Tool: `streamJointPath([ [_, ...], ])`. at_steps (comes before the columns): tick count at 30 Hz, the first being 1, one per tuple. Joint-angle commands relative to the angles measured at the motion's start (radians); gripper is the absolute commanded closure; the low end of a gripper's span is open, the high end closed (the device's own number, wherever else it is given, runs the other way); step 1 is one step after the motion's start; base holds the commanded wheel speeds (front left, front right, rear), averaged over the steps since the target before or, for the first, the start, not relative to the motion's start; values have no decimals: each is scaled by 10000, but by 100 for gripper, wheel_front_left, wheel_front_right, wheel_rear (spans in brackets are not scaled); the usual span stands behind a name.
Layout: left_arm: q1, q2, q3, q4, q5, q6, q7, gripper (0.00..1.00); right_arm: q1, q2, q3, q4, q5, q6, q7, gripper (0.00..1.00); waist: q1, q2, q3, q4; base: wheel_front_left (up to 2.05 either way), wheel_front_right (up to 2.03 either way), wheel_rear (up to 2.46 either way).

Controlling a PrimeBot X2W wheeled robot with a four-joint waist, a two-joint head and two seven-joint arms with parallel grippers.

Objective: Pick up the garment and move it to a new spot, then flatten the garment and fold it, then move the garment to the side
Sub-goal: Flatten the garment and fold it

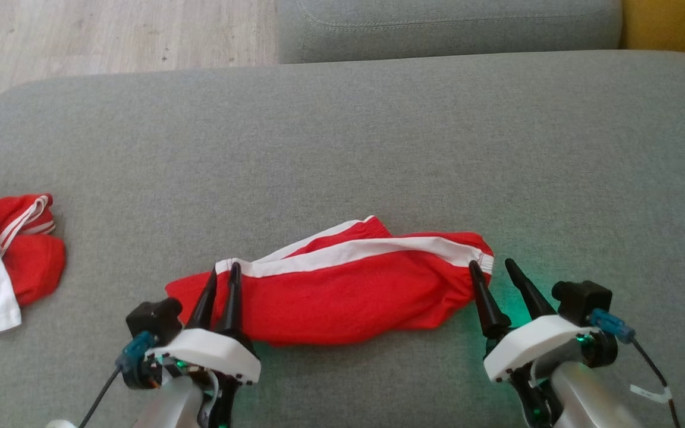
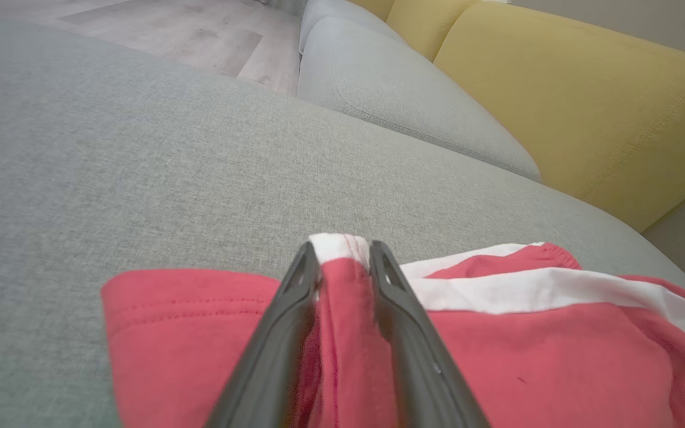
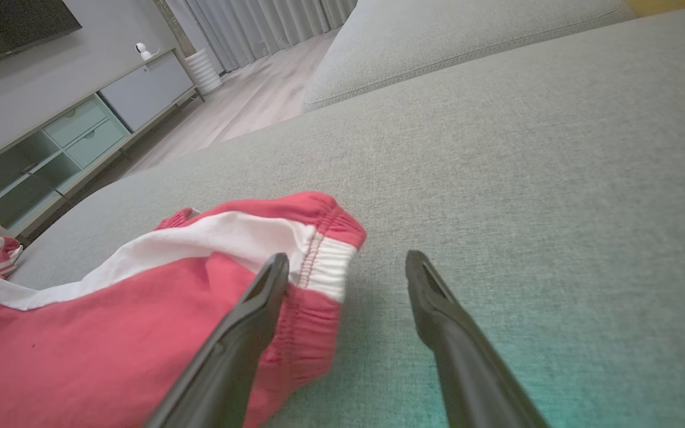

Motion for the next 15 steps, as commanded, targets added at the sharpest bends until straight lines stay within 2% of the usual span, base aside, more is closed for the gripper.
streamJointPath([
  [1,-246,74,353,-316,97,16,-97,58,-60,120,103,-250,-110,-7,-65,0,0,-1,-5,4,0,0,0],
  [2,-225,74,382,-373,152,16,-97,60,-16,162,37,-255,-119,-7,-65,0,0,-1,-9,6,0,0,0],
  [3,-201,74,406,-415,195,16,-97,67,14,195,-10,-258,-135,-7,-65,0,0,-1,-12,9,0,0,0],
  [4,-185,74,416,-436,277,16,-97,91,34,222,-43,-263,-160,-7,-65,0,0,-1,-17,12,0,0,0],
  [5,-185,74,503,-575,436,16,-97,100,60,265,-125,-306,-169,-7,-65,0,0,-1,-25,15,0,0,0],
  [9,-188,88,607,-928,726,16,-97,100,64,315,-260,-411,-178,-7,-65,0,0,-1,-90,25,0,0,0],
  [15,162,97,516,-2843,1303,16,-97,100,268,353,-577,-558,-216,-7,-65,0,0,-1,-293,243,0,0,0],
])
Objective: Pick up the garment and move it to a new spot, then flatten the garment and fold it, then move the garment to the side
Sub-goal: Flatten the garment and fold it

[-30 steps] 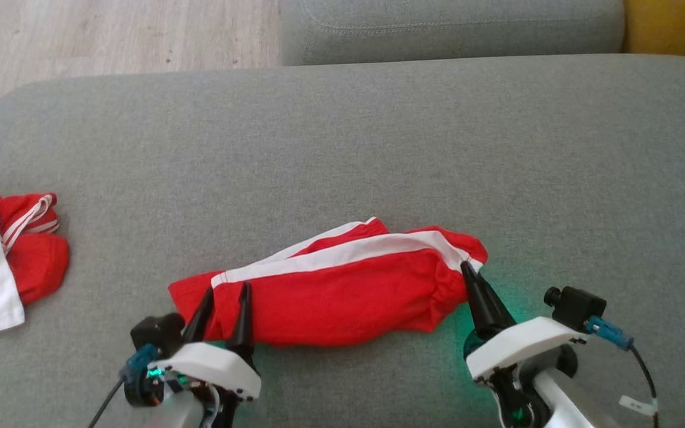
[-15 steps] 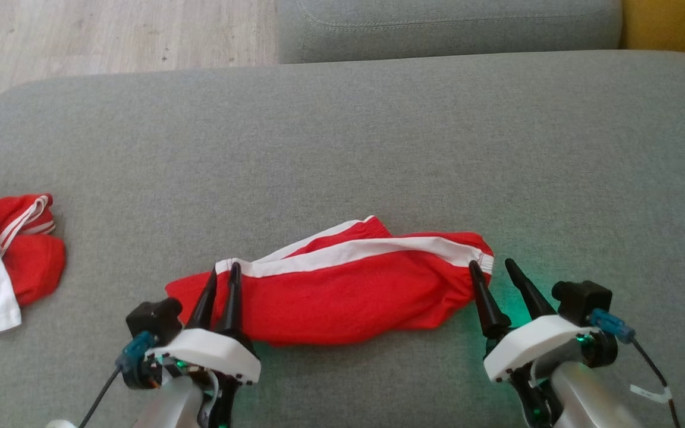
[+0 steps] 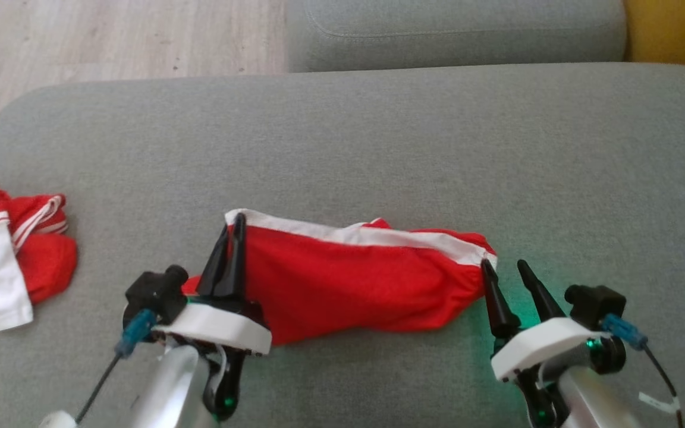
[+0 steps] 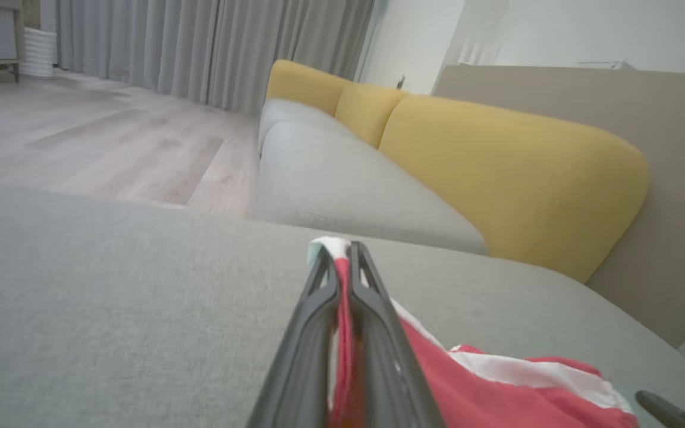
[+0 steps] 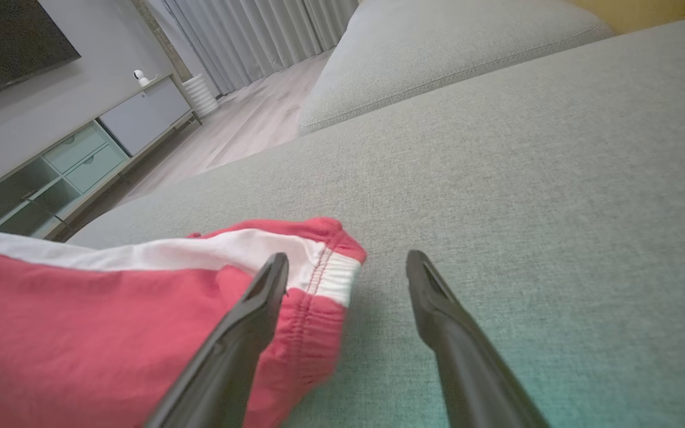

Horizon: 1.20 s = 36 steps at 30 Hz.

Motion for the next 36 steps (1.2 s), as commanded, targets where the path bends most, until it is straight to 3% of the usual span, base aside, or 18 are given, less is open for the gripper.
streamJointPath([
  [1,239,86,155,-783,159,16,-95,100,85,147,111,-321,-110,-7,-65,0,0,-1,-102,129,0,0,0],
  [6,1312,79,-52,-1822,459,16,-95,100,280,163,101,-334,-13,-7,-65,0,0,-1,-249,296,0,0,0],
  [10,1886,78,116,-1850,490,16,-95,100,322,167,158,-347,51,-7,-65,0,0,-1,-304,347,0,0,0],
  [19,2110,74,1123,-1193,954,32,-95,100,233,170,329,-381,143,-7,-65,0,0,-1,-326,250,0,0,0],
  [26,1948,67,2125,-745,1489,361,-95,100,199,171,390,-467,144,-7,-65,0,0,-1,-323,133,0,0,0],
  [36,2146,65,2791,97,1921,599,-95,100,195,171,551,-511,201,-7,-65,0,0,-1,-412,111,0,0,0],
])
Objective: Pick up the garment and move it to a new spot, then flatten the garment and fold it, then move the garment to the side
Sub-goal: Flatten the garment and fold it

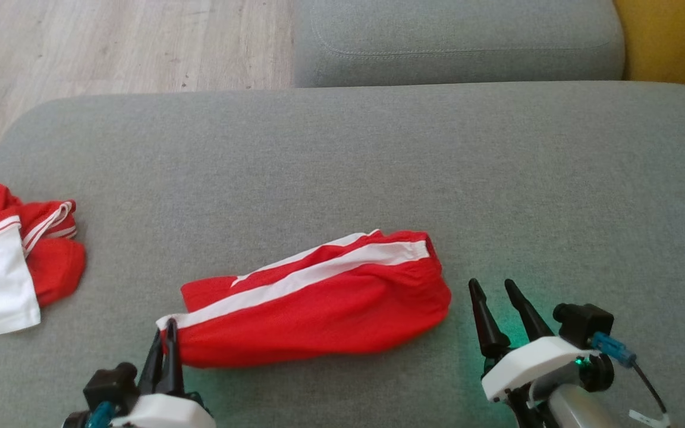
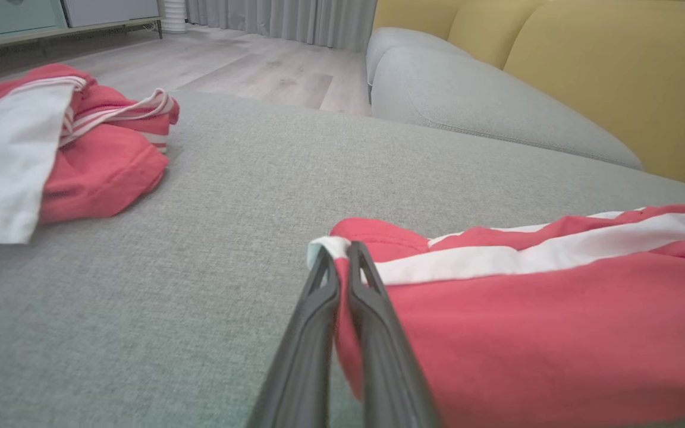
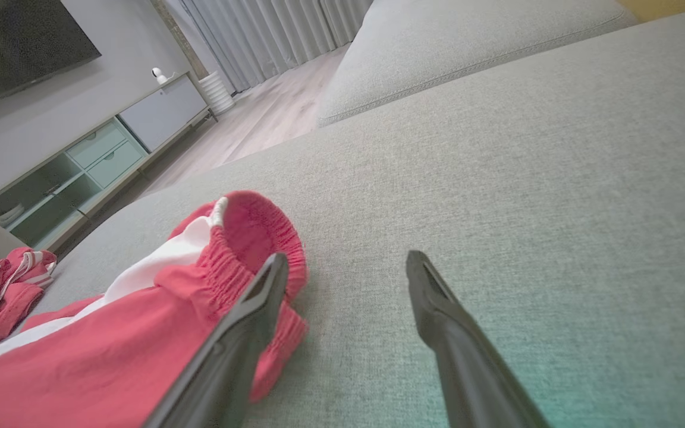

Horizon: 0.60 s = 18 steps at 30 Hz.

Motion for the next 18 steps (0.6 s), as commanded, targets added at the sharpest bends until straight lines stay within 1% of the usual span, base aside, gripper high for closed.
streamJointPath([
  [1,-274,56,438,-208,38,57,-95,100,-347,87,234,-325,-13,-7,-65,0,0,-1,-14,-15,0,0,0],
  [2,-278,56,475,-181,71,80,-95,59,-365,87,236,-351,-49,-7,-65,0,0,-1,-16,-29,0,0,0],
  [3,-285,56,515,-215,117,142,-95,10,-387,87,217,-408,-127,-7,-65,0,0,-1,-20,-40,0,0,0],
  [4,-281,56,530,-265,164,184,-95,0,-403,87,191,-491,-232,-7,-65,0,0,-1,-27,-47,0,0,0],
  [7,-233,55,625,-538,469,439,-95,0,-429,87,12,-897,-817,-7,-65,0,0,-1,-46,-73,0,0,0],
  [8,-154,55,729,-762,630,640,-95,0,-397,87,-115,-1254,-1249,-7,-65,0,0,-1,-71,-92,0,0,0],
  [12,40,55,791,-1196,987,902,-95,0,-272,87,-348,-1973,-2110,-7,-65,0,0,-1,-143,-74,0,0,0],
  [14,131,55,816,-1348,1030,955,-95,0,-168,87,-427,-2190,-2415,-7,-65,0,0,-1,-189,-54,0,0,0],
  [18,333,55,833,-1412,917,1016,-95,0,4,87,-498,-2297,-2626,-7,-65,0,0,-1,-249,-26,0,0,0],
])
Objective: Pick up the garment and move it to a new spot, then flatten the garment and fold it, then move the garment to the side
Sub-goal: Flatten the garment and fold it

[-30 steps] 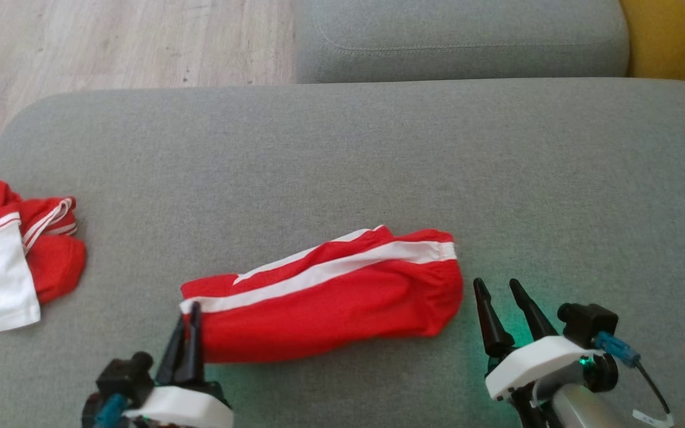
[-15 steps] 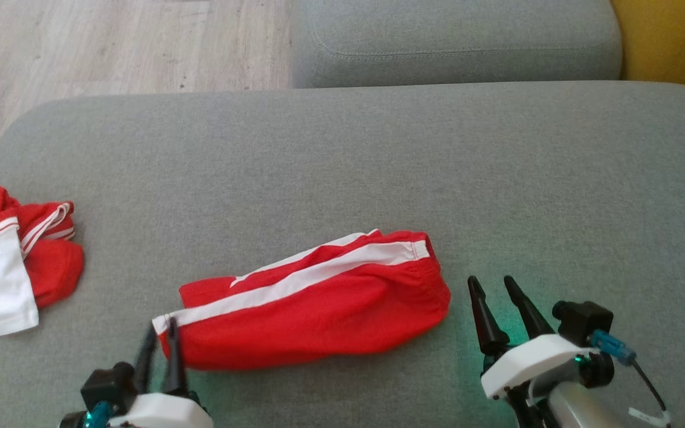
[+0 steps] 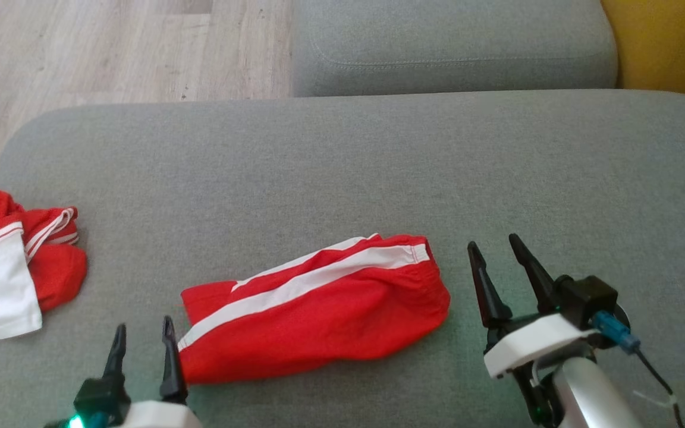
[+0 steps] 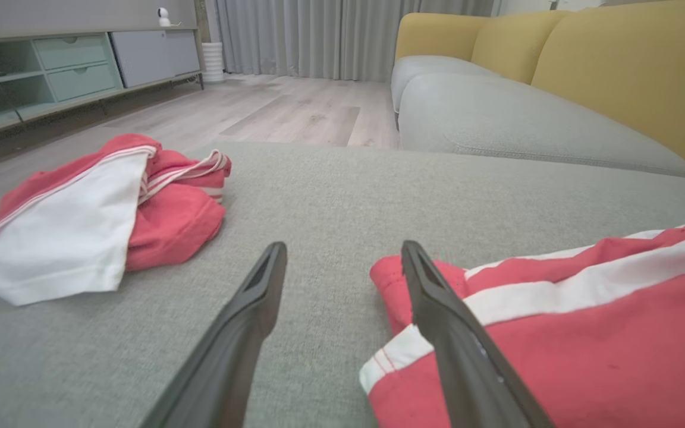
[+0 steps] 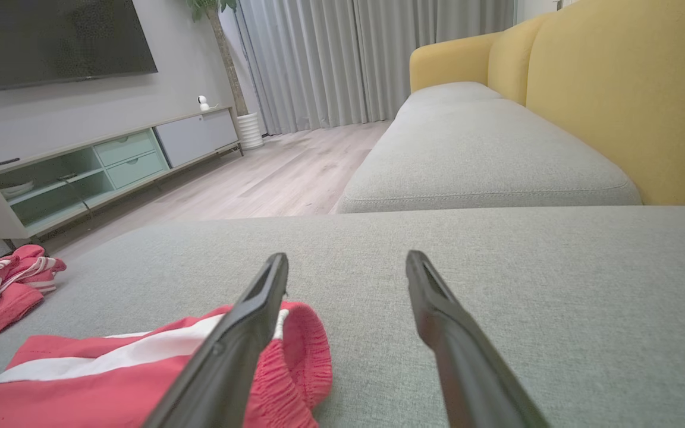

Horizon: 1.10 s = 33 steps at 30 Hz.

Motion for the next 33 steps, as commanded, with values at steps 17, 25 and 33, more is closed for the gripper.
streamJointPath([
  [17,-844,57,68,1231,-1264,-526,-95,0,-70,55,460,18,99,-7,-65,0,0,-1,291,-144,0,0,0],
  [25,-1425,57,-220,2193,-1385,-726,-95,0,-222,55,411,155,-49,-7,-65,0,0,-1,598,-253,0,0,0],
  [33,-1639,57,-425,2775,-1625,-630,-95,0,-319,55,391,204,-79,-7,-65,0,0,-1,768,-246,0,0,0],
])
